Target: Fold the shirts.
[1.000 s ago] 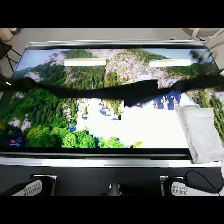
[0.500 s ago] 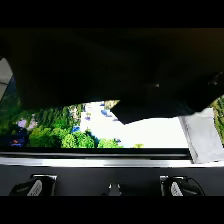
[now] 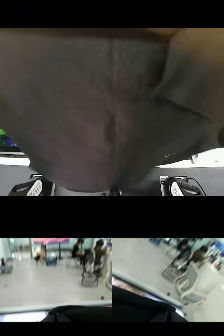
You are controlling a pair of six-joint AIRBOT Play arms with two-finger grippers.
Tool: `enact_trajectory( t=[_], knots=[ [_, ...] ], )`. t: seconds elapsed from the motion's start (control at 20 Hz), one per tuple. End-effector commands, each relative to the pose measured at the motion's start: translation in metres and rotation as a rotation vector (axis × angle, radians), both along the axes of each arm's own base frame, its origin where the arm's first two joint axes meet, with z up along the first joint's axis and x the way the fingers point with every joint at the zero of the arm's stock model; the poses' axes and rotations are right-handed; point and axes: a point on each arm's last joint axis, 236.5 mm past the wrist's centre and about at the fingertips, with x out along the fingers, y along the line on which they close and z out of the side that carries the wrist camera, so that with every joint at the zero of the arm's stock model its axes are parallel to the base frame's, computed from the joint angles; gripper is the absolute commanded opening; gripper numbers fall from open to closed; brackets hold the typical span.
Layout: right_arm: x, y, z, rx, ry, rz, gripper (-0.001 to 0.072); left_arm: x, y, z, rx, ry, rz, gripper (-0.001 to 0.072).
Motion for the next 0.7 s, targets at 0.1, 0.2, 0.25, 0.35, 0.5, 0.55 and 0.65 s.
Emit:
enact_trajectory(
  t=[0.1,0.2,0.25,0.35,0.5,0.55,0.65],
  knots=[
    [0.104,-0.011,-0.180,0.177,0.664,0.072,0.0018,0.102,0.040,-0.171,-0.054,0.524,0.016,0.0016],
    [0.141,-0.005,-0.267,0.174,0.925,0.070,0.0018,0.132,0.049,-0.253,-0.110,0.717,0.010,0.0016],
    [0.164,0.004,-0.302,0.168,0.997,0.070,0.0019,0.145,0.053,-0.290,-0.135,0.792,0.012,0.0016],
    [0.219,0.030,-0.366,0.203,1.040,0.080,0.0019,0.174,0.062,-0.356,-0.180,0.905,0.024,0.0016],
    [0.283,0.063,-0.446,0.307,1.027,0.085,0.0019,0.222,0.071,-0.423,-0.235,0.944,0.045,0.0017],
    [0.296,0.067,-0.463,0.350,1.015,0.078,0.0020,0.234,0.071,-0.440,-0.259,0.953,0.043,0.0017],
    [0.317,0.065,-0.488,0.391,0.983,0.047,0.0020,0.253,0.067,-0.471,-0.292,0.986,0.031,0.0017]
  ],
)
